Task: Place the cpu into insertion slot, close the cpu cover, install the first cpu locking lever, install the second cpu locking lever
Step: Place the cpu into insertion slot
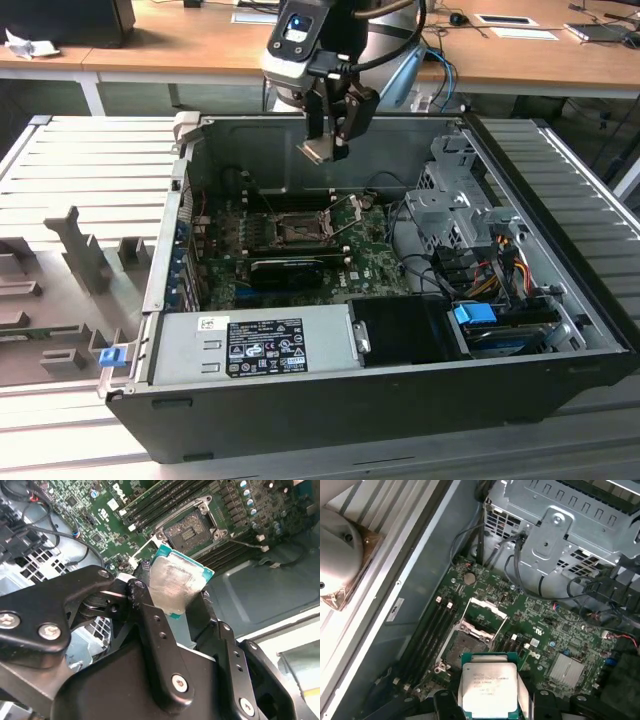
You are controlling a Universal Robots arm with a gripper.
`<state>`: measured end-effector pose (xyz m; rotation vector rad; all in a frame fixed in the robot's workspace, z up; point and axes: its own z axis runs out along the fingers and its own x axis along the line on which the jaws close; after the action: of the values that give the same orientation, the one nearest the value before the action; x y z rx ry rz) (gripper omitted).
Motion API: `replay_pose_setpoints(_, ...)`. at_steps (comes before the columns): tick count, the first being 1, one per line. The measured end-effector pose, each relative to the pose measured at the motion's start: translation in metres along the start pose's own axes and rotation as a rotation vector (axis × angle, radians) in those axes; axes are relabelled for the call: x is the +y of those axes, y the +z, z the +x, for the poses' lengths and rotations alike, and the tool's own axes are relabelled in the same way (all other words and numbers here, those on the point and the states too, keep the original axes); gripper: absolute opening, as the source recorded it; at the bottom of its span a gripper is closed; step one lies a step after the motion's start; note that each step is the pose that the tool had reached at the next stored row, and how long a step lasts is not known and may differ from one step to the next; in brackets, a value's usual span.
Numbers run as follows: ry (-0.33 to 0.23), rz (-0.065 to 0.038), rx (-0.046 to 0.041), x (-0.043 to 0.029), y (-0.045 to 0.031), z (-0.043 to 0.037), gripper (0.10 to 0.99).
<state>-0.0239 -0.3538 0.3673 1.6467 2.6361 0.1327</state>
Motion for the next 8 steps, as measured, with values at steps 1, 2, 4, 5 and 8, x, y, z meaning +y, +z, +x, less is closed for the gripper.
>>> replay_pose_setpoints(1,0.019,0.0,-0.0016,0.0,0.0002,0.0,0.529)
replay_pose_setpoints(2,0.042,-0.001,-0.0036,0.0,0.0004,0.0,0.529)
replay_pose_setpoints(4,0.068,-0.001,-0.006,0.0,0.0007,0.0,0.529)
replay_pose_setpoints(5,0.09,-0.002,-0.0079,0.0,0.0008,0.0,0.529)
replay_pose_setpoints(8,0.128,-0.003,-0.0113,-0.0001,0.0012,0.0,0.529)
